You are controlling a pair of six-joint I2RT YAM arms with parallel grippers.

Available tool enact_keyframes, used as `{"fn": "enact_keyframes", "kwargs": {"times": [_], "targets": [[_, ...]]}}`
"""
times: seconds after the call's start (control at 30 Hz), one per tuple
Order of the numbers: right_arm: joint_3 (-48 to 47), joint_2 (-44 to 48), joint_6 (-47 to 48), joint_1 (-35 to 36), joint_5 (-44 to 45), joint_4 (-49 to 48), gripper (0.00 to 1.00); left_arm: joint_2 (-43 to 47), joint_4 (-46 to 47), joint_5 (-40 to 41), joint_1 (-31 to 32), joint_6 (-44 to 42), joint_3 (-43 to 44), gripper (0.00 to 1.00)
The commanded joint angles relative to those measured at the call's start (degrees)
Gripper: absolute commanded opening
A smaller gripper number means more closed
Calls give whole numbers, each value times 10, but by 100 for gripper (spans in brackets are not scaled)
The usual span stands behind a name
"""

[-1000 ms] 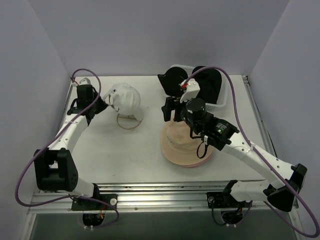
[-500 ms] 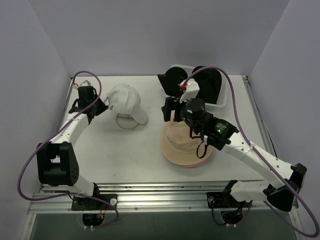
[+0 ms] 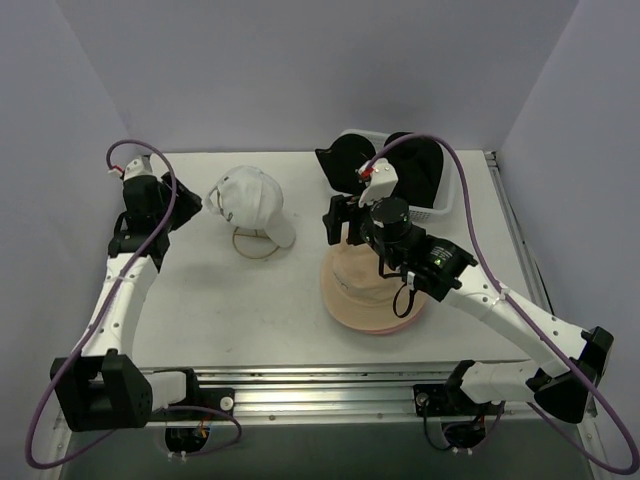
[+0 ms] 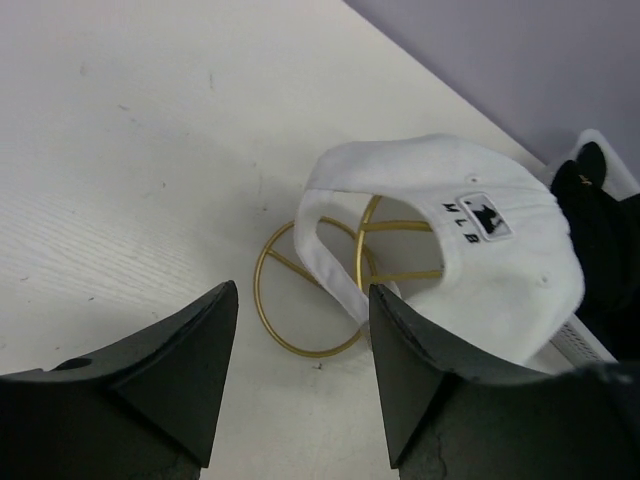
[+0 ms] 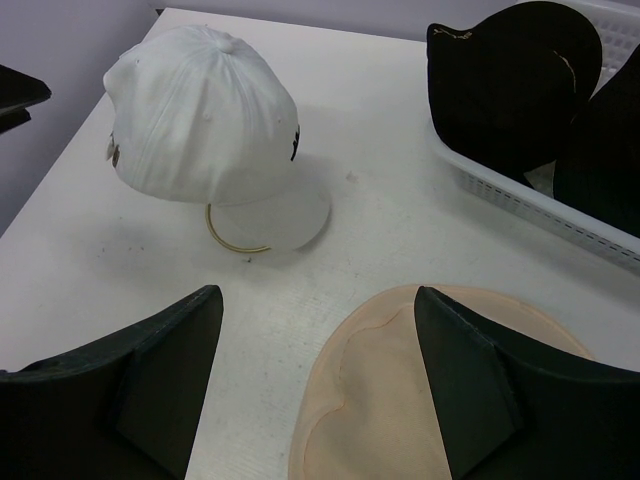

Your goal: Stack the hats

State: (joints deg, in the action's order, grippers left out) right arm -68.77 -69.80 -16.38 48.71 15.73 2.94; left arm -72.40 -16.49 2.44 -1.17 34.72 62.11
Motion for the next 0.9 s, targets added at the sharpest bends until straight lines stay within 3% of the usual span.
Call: {"fn": "enact_keyframes", "kwargs": {"times": [0.0,0.13,0.37,0.6,0.87], "targets": [[-7,8,6,5,11,-5,73,52,41,-56,4,5,-29,64],[-6,7,5,6,10,-8,73,80,81,-62,61,14,-84,67],[-2,11,4,7,11,-6,73,63,155,-85,100,38,-136,68],[-1,10,5,8,16,-7,73,56,272,-101,107,66,-181,72],[-1,1,5,7,15,-8,73,56,313,-91,114,83,-196,72]]}}
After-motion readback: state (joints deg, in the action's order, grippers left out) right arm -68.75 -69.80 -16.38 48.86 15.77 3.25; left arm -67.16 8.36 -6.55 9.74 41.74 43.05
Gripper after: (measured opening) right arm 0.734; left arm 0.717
